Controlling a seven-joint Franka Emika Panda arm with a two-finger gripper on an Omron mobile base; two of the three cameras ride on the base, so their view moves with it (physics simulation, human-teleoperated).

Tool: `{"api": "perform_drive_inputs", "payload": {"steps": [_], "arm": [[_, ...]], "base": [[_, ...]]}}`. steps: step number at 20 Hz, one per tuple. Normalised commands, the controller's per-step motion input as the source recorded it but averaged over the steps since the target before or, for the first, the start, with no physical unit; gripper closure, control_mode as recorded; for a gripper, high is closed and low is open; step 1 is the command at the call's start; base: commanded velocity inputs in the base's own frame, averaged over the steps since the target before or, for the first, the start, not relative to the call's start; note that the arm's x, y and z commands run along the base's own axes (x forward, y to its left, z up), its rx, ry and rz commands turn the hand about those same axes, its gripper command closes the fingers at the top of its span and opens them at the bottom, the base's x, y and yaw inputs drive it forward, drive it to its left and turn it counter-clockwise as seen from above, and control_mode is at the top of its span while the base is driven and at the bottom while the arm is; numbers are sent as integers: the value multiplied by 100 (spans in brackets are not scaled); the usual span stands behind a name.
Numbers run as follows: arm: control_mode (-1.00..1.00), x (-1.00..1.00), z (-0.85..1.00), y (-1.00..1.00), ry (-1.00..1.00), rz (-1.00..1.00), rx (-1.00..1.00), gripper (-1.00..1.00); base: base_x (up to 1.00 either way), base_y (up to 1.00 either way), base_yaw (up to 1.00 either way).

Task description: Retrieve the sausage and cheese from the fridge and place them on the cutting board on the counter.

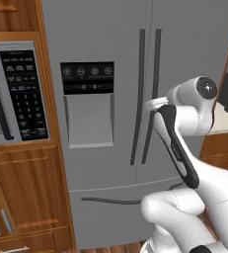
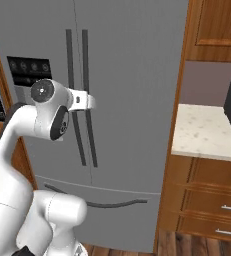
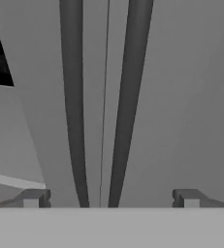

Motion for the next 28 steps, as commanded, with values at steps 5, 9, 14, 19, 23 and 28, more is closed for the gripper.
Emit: {"api": "perform_drive_inputs", "payload": {"steps": [5, 9, 14, 19, 23, 28], "arm": [[-100, 30, 44, -13, -22, 0, 0, -100], [-100, 57, 41, 0, -14, 0, 0, -100], [-100, 67, 24, 0, -1, 0, 0, -100], [-100, 73, 3, -3, 0, 0, 1, -100], [-100, 70, 0, -14, 0, 0, 1, -100], [-100, 68, 0, -13, 4, 0, 1, -100]], "base": [[0, 0, 0], [0, 0, 0], [0, 0, 0], [0, 0, 0], [0, 0, 0], [0, 0, 0]]}}
